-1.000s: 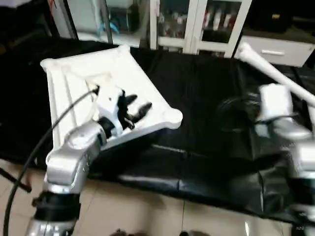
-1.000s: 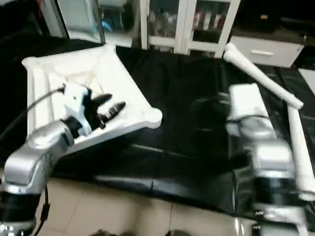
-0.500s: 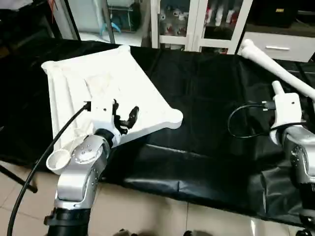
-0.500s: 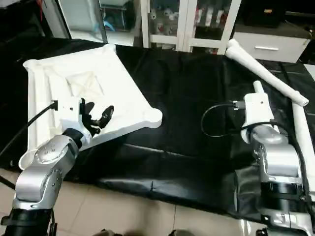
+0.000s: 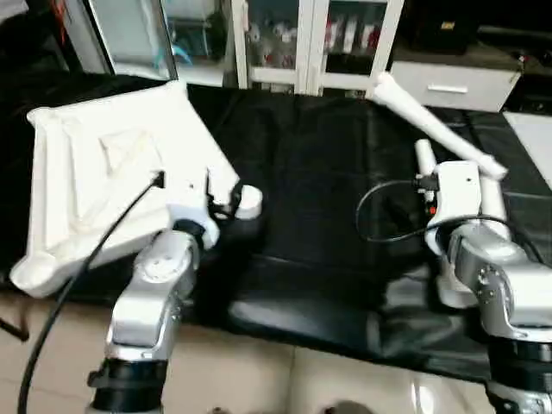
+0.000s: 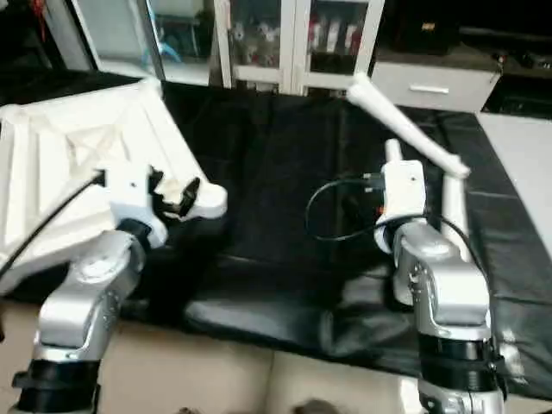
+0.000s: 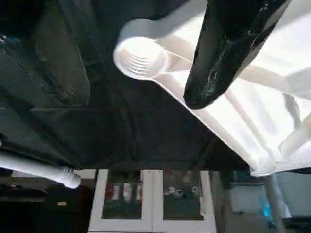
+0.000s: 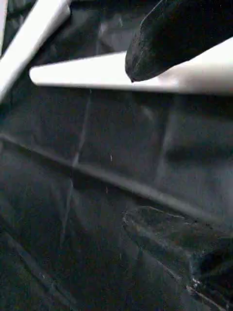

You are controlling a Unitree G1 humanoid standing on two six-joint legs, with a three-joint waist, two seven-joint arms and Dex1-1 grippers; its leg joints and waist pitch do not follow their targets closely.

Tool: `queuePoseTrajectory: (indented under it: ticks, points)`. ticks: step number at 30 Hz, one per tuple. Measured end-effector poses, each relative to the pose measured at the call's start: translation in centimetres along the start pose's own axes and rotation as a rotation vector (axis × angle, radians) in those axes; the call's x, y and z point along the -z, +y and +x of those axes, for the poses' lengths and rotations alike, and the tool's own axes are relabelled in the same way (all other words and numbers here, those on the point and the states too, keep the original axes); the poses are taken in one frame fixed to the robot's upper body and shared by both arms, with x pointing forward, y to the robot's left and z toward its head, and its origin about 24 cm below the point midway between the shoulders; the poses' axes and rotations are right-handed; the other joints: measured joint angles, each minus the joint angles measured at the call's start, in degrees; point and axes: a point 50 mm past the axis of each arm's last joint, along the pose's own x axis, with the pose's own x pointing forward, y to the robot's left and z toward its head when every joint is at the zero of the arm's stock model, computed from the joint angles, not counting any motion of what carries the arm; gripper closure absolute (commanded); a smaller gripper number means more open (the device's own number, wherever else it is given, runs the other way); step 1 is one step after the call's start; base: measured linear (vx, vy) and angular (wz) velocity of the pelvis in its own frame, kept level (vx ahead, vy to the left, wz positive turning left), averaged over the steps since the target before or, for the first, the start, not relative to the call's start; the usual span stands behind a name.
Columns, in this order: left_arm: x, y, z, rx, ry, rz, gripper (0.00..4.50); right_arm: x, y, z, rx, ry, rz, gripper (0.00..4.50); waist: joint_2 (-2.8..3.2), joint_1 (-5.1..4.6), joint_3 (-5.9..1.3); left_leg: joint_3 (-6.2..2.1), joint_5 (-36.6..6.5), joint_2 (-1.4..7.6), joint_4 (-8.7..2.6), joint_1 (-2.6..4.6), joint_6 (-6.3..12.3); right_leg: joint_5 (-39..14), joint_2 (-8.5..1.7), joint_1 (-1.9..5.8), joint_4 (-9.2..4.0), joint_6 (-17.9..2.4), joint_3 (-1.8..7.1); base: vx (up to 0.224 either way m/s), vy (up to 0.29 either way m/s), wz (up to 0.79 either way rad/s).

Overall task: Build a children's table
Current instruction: Pick table leg

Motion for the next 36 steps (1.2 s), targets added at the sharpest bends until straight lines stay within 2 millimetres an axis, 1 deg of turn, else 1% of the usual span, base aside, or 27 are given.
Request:
queuePoseTrajectory:
  ticks: [1,2,3,4,5,6,7,8,9,10,11,12,14,15,17,18,19,20,21,23,24,26,27,29,31,33,36]
  points:
    - [0.1,0.0,0.0,-0.003,0.014,-0.014,0.93,-0.1,0.0,0.0,-0.001,0.0,-0.003,0.0,-0.92,0.51,0.09,0.26,0.03,-0.39,0.75,-0.5,0.59,2.16,-1.27,0.38,-1.46,4.88,0.16,-0.1,-0.23,-0.05]
    - [0.5,-0.2,0.1,0.0,0.038,-0.029,0.93,0.3,-0.1,0.0,0.004,0.016,-0.001,0.0,-0.95,1.27,0.18,-0.34,0.06,-0.35,1.07,-0.96,4.31,2.26,-0.57,0.24,-1.3,4.5,0.3,-0.084,-0.243,-0.11]
    - [0.8,-0.8,0.2,0.028,0.056,-0.032,0.93,0.6,-0.5,0.0,0.017,0.036,-0.008,0.0,-1.19,1.92,0.34,-0.32,0.31,-0.77,0.08,-0.37,5.41,2.47,-0.16,0.29,-1.64,4.28,0.28,-0.097,-0.24,-0.14]
    - [0.8,-1.3,0.3,0.057,0.049,-0.027,0.93,0.6,-0.9,0.0,0.031,0.04,-0.019,0.0,-1.21,2.01,0.39,-0.36,0.31,-1.2,0.16,-0.25,5.41,2.93,0.15,0.26,-2.03,4.35,0.37,-0.097,-0.24,-0.14]
    - [0.6,-1.6,0.3,0.077,0.036,-0.022,0.93,0.5,-1.2,0.0,0.047,0.042,-0.029,0.0,-1.04,1.96,0.31,-0.49,0.3,-2.03,1.03,-0.16,5.41,3.23,0.18,0.26,-2.23,4.37,0.53,-0.103,-0.179,-0.09]
    - [0.3,-1.8,0.3,0.095,0.017,-0.017,0.93,0.3,-1.5,0.1,0.056,0.04,-0.024,0.0,-0.86,1.6,0.34,-0.75,0.12,-3.52,2.98,-0.25,5.11,3.6,0.05,0.26,-2.36,4.41,0.88,-0.11,-0.063,-0.05]
    - [0.2,-1.8,0.2,0.106,0.009,-0.009,0.93,0.1,-1.6,0.3,0.061,0.041,-0.021,0.0,-0.76,1.36,0.37,-1.02,0.1,-4.1,3.82,-0.31,5.06,3.79,-0.06,0.26,-2.39,4.48,0.98,-0.11,-0.063,-0.05]
    - [0.0,-1.9,0.2,0.141,0.006,0.022,0.93,-0.1,-1.9,0.4,0.077,0.046,-0.021,0.0,-0.59,1.01,0.45,-1.77,-0.1,-4.74,4.21,-0.08,4.68,4.19,-0.41,0.3,-2.42,4.4,0.91,-0.126,0.006,-0.05]
    - [-0.1,-2.0,0.0,0.188,0.005,0.056,0.93,-0.2,-2.1,0.7,0.086,0.06,-0.025,0.0,-0.14,0.51,0.52,-2.38,-0.13,-4.42,2.44,0.74,4.63,4.44,-0.39,0.43,-2.62,4.21,0.51,-0.127,0.067,-0.01]
    - [-0.2,-2.3,-0.2,0.25,0.005,0.091,0.93,-0.3,-2.6,1.0,0.101,0.077,-0.033,0.0,0.66,-0.34,0.77,-2.59,-0.41,-3.61,0.76,1.54,-0.54,4.57,-0.36,0.7,-3.04,4.2,-0.4,-0.127,0.067,-0.01]
    - [-0.1,-2.5,-0.5,0.29,0.008,0.108,0.93,-0.1,-2.7,1.2,0.108,0.093,-0.034,0.0,1.47,-1.07,1.0,-2.46,-0.21,-3.3,0.5,1.7,-1.0,4.45,0.04,1.49,-4.08,4.01,-0.77,-0.122,0.093,0.13]
    - [0.2,-2.4,-0.9,0.338,0.021,0.133,0.93,0.2,-2.7,1.5,0.104,0.118,-0.033,0.0,1.8,-2.28,1.36,-2.3,-0.18,-2.65,0.06,1.63,-0.93,4.1,0.75,2.37,-5.7,2.99,-0.81,-0.116,0.105,0.18]
    - [0.5,-2.7,-1.7,0.44,0.04,0.18,0.93,0.1,-2.5,2.2,0.078,0.144,-0.034,0.0,1.95,-3.16,1.63,-2.19,-0.18,-2.64,-0.56,1.85,-0.94,4.44,0.81,3.26,-6.78,0.73,-1.06,-0.108,0.112,0.13]
    - [0.5,-3.0,-2.2,0.52,0.04,0.221,0.93,-0.5,-2.5,2.5,0.061,0.147,-0.037,0.0,1.75,-3.39,1.84,-1.73,-0.18,-2.73,-0.59,2.14,-0.93,4.85,0.45,3.61,-7.35,0.31,-1.11,-0.083,0.09,0.03]
    - [0.1,-4.0,-3.1,0.656,0.032,0.253,0.93,-1.1,-2.6,3.1,0.038,0.167,-0.044,0.0,1.21,-3.7,2.19,-1.2,-0.18,-2.78,-0.76,2.58,-0.93,4.74,-0.19,3.95,-7.37,0.6,-1.08,-0.073,0.065,0.05]
    - [0.1,-4.5,-3.6,0.716,0.03,0.252,0.93,-1.4,-2.6,3.4,0.026,0.179,-0.038,0.0,0.75,-3.8,2.36,-0.77,-0.19,-2.79,-1.29,2.94,-0.93,4.24,-0.46,4.08,-7.49,1.39,-1.09,0.0,0.0,0.0]
    - [0.1,-4.9,-3.8,0.757,0.033,0.242,0.73,-1.5,-2.5,3.6,0.019,0.185,-0.033,0.0,0.6,-3.97,2.43,-0.66,-0.19,-2.78,-1.75,3.08,-0.93,3.81,-0.5,4.15,-7.86,2.07,-1.12,0.0,0.0,0.0]
    - [0.1,-5.2,-4.0,0.789,0.037,0.229,0.73,-1.5,-2.4,3.8,0.007,0.194,-0.03,0.0,0.55,-4.13,2.45,-0.65,-0.19,-2.75,-2.35,3.12,-0.94,3.74,-0.5,4.16,-8.36,2.15,-1.22,0.0,0.0,0.0]
    - [0.0,-5.4,-4.3,0.828,0.05,0.202,0.57,-1.3,-2.2,4.2,-0.014,0.212,-0.018,0.0,0.36,-4.49,2.45,-0.55,-0.19,-2.74,-2.94,3.11,-0.94,3.45,-0.59,4.28,-8.62,2.48,-1.28,0.0,0.0,0.0]
    - [-0.3,-5.7,-4.6,0.878,0.059,0.166,0.53,-0.7,-2.2,4.7,-0.028,0.245,-0.002,0.0,0.22,-4.8,2.51,-0.58,-0.19,-2.63,-3.28,3.04,-0.94,3.44,-0.59,4.24,-8.78,2.48,-1.41,0.0,0.0,0.0]
    - [-0.4,-5.8,-4.8,0.907,0.068,0.153,0.42,0.1,-2.1,5.2,-0.037,0.286,0.017,0.0,0.14,-4.93,2.53,-0.58,-0.19,-2.55,-3.33,3.05,-0.94,3.44,-0.59,4.21,-8.67,2.48,-1.49,0.0,0.0,0.0]
    - [-0.5,-6.0,-5.0,0.936,0.07,0.145,0.16,1.3,-1.8,5.7,-0.055,0.345,0.039,0.0,0.1,-5.12,2.58,-0.57,-0.19,-2.34,-3.35,2.97,-0.94,3.45,-0.58,4.06,-8.59,2.47,-1.79,0.0,0.0,0.0]
    - [-0.5,-5.9,-5.1,0.937,0.072,0.152,0.12,1.7,-1.4,6.0,-0.072,0.36,0.05,0.0,-0.01,-5.28,2.64,-0.56,-0.18,-2.03,-3.36,2.84,-0.95,3.45,-0.6,4.02,-8.59,2.47,-2.23,0.0,0.0,0.0]
    - [-0.6,-5.9,-5.1,0.938,0.071,0.158,0.01,2.0,-1.0,6.4,-0.089,0.389,0.058,0.26,-0.29,-5.28,2.82,-0.59,-0.19,-1.6,-3.36,2.82,-0.95,3.44,-0.55,3.99,-8.61,2.47,-2.79,0.0,0.0,0.0]
    - [-0.5,-5.8,-5.2,0.939,0.078,0.163,0.0,2.7,-0.7,6.7,-0.104,0.417,0.078,0.36,-0.56,-5.12,2.99,-0.5,-0.19,-1.01,-3.37,2.73,-0.96,3.44,-0.52,4.02,-8.64,2.47,-3.52,-0.025,-0.052,0.04]
    - [-0.5,-5.7,-5.2,0.936,0.087,0.166,0.0,3.2,-0.3,6.8,-0.13,0.435,0.1,0.6,-0.53,-4.99,3.05,-0.41,-0.19,-0.58,-3.51,2.72,-0.97,3.44,-0.54,4.06,-8.69,2.47,-4.18,-0.012,-0.027,0.03]
    - [-0.6,-5.6,-5.2,0.928,0.089,0.17,0.0,3.4,-0.2,7.1,-0.147,0.451,0.118,0.82,-0.87,-4.78,3.29,-0.15,-0.2,-0.37,-4.24,2.86,-0.99,3.44,-0.53,4.05,-8.71,2.47,-4.31,-0.007,-0.018,0.03]
